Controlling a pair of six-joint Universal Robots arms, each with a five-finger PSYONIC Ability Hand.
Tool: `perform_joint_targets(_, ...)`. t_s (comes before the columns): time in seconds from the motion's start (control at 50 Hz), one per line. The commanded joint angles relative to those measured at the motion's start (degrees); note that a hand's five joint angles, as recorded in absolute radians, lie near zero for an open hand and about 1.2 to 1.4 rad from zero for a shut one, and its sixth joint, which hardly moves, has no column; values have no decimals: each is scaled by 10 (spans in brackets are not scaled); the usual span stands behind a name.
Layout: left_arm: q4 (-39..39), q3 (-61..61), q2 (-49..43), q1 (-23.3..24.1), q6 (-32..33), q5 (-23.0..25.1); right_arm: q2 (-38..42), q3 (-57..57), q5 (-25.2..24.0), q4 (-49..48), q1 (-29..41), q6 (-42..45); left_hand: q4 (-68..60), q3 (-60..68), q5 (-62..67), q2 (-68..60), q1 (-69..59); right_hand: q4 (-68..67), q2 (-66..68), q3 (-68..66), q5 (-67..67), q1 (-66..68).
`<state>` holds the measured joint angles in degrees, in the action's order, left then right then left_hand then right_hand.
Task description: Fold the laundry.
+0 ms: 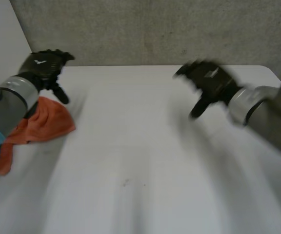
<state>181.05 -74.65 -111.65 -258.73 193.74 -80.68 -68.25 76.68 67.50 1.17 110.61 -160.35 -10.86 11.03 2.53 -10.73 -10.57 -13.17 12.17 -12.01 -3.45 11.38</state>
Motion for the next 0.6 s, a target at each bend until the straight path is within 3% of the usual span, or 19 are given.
perform_joint_targets(0.02, 30, 52, -84, -74, 144, -2, -3, 157, -3, -33, 93, 37, 9, -10, -25, 7, 6, 32, -22, 20, 34, -14)
perform_joint_targets(0.08, 36, 93, -152, -109, 214, 2, -4, 202, -3, -50, 102, 61, 9, -10, -25, 7, 6, 32, -22, 20, 34, -14)
perform_joint_targets(0.22, 52, 173, -247, -135, 269, -7, -7, 257, -1, -60, 95, 85, 9, -10, -25, 7, 6, 32, -22, 20, 34, -14)
perform_joint_targets(0.36, 53, 209, -306, -157, 369, -87, -36, 288, -3, -64, 90, 87, -22, 20, 5, -23, -25, 32, -22, 20, 34, -14)
perform_joint_targets(0.38, 54, 209, -308, -154, 379, -95, -37, 289, -3, -66, 80, 87, -47, 45, 30, -48, -50, 32, -22, 20, 34, -14)
perform_joint_targets(0.44, 54, 205, -309, -144, 411, -118, -40, 289, -3, -68, 59, 87, -317, 316, 301, -318, -320, 32, -22, 20, 34, -14)
perform_joint_targets(0.46, 54, 205, -309, -139, 415, -121, -44, 287, -2, -68, 45, 87, -433, 431, 416, -434, -436, 32, -22, 20, 34, -14)
perform_joint_targets(0.48, 54, 205, -308, -124, 417, -129, -47, 285, -1, -68, 42, 87, -689, 687, 672, -690, -692, 32, -22, 20, 34, -14)
perform_joint_targets(0.6, 49, 201, -288, -56, 405, -175, -57, 275, 4, -67, 14, 85, -691, 690, 675, -693, -694, 32, -22, 20, 34, -14)
